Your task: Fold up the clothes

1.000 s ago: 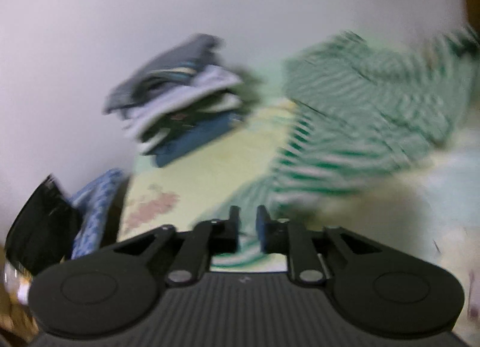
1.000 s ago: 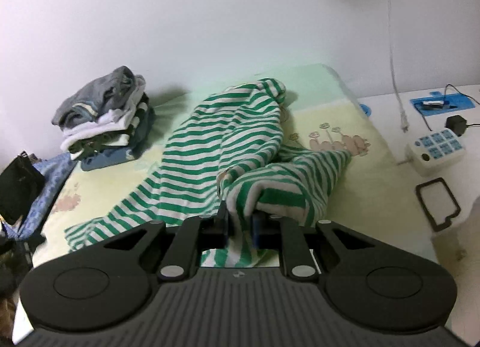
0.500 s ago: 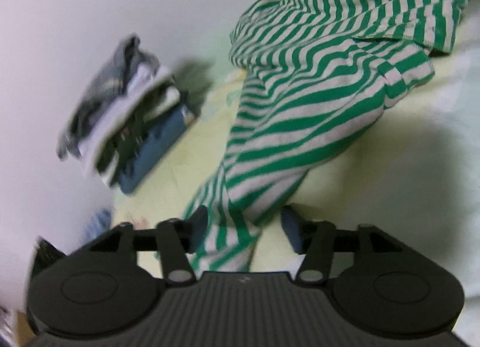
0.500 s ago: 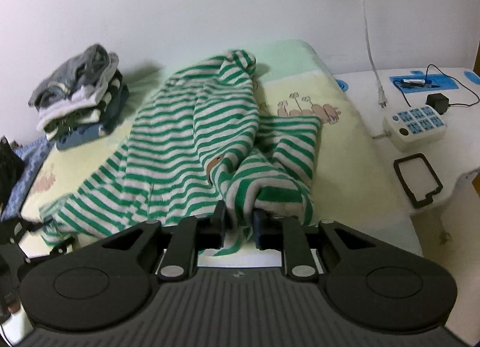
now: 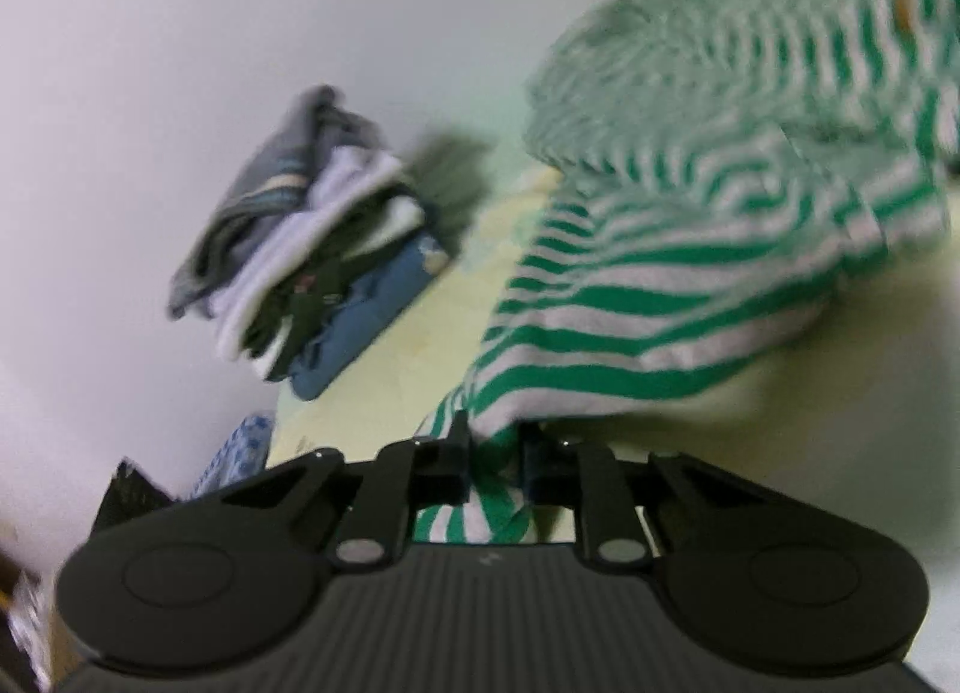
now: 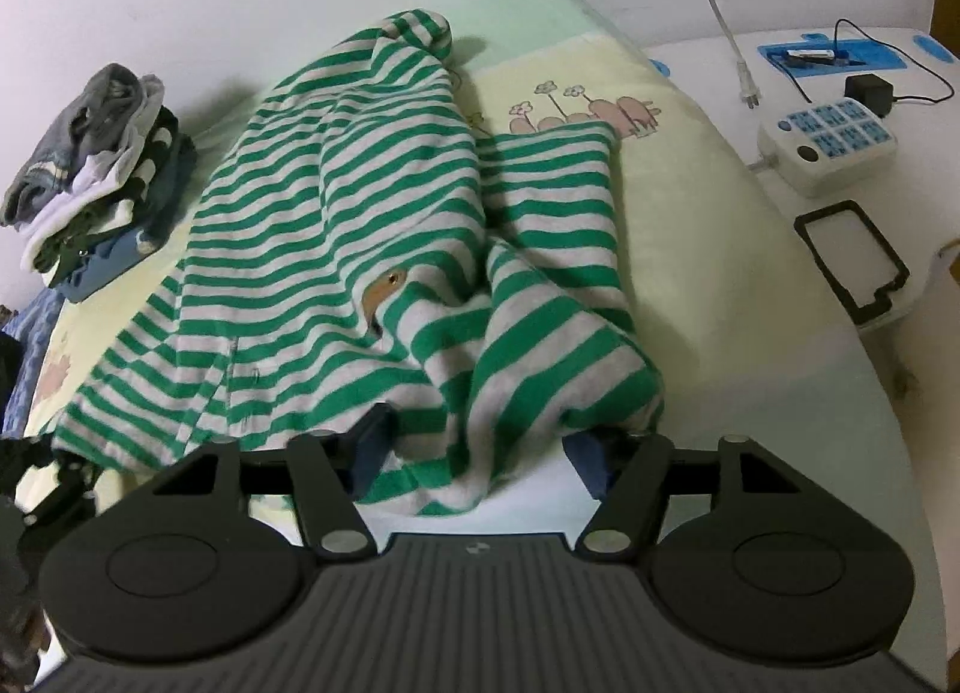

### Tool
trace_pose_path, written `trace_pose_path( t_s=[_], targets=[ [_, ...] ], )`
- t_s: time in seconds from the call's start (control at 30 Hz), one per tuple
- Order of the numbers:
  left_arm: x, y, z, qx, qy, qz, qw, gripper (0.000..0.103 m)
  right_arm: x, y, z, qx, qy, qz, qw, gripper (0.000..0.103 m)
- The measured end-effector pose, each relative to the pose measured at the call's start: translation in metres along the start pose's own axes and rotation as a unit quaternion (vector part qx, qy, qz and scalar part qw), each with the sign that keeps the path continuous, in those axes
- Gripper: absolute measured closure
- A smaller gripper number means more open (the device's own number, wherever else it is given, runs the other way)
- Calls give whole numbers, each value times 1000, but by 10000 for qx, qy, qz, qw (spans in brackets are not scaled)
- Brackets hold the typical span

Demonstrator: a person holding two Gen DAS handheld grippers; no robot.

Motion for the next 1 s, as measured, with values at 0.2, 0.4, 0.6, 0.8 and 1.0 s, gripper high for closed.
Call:
trace_pose_path(
  t_s=[0.2,0.4,0.6,0.8,1.0],
  targets=[
    [41,65,14,-558,1187,327,9908,85,7,23,5,-396,123,396,9984,86],
    [79,135,9,-1116,1591,399,9801,85,15,92,11,-1094,229,1120,9874,88],
    [120,181,-14,-1347,1639,133,9771,84,20,156,10,-1615,23,1419,9766,89],
    [153,220,-51,-1399,1580,-9,9775,84,51,195,-16,-1674,446,1490,9735,96],
    [168,218,-79,-1241,1486,-293,9806,84,80,214,-34,-1804,782,1282,9721,102]
  ],
)
Point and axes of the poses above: each gripper's, at about its wrist camera, not at the fingertips, and y roughly against the way its jaws point, x to its left, z to its top, the point moved 1 cm from there along -y, roughly the way its jaws point, and after that the axes turned 3 degrees about -z, right-handed, at the moved point
